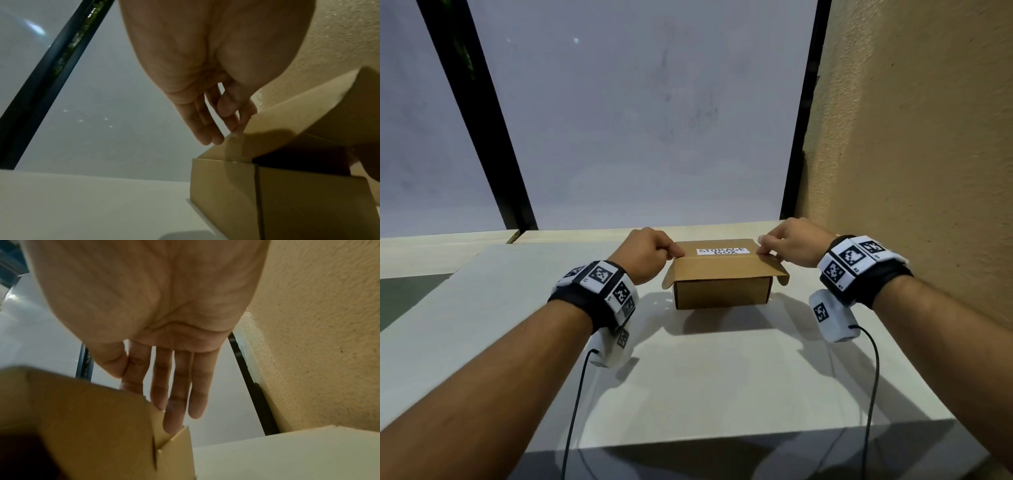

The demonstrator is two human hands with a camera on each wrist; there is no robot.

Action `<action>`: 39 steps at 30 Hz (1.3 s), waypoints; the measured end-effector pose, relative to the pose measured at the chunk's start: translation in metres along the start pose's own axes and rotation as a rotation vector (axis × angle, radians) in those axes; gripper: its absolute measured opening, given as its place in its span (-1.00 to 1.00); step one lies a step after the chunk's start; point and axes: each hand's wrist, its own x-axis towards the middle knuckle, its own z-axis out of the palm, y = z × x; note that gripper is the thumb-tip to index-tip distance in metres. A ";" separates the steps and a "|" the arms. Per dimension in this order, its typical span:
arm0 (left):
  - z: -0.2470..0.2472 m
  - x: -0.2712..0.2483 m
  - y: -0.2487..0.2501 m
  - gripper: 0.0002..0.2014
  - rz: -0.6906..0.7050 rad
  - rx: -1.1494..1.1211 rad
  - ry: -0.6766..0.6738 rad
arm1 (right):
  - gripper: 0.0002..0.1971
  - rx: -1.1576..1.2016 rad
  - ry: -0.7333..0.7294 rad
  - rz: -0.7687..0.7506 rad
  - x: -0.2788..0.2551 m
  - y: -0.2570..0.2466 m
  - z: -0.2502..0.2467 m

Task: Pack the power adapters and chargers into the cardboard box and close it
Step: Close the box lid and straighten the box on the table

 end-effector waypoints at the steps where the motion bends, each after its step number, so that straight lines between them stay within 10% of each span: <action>1: 0.000 -0.002 0.001 -0.58 0.022 0.056 0.002 | -0.63 -0.016 -0.007 0.004 -0.001 -0.002 0.001; 31: 0.020 -0.029 0.007 -0.66 -0.037 0.478 -0.053 | -0.57 -0.205 0.032 0.133 -0.016 -0.018 0.038; 39: 0.011 -0.031 0.026 -0.74 -0.217 0.230 -0.072 | -0.78 -0.071 -0.036 0.116 -0.035 -0.012 0.031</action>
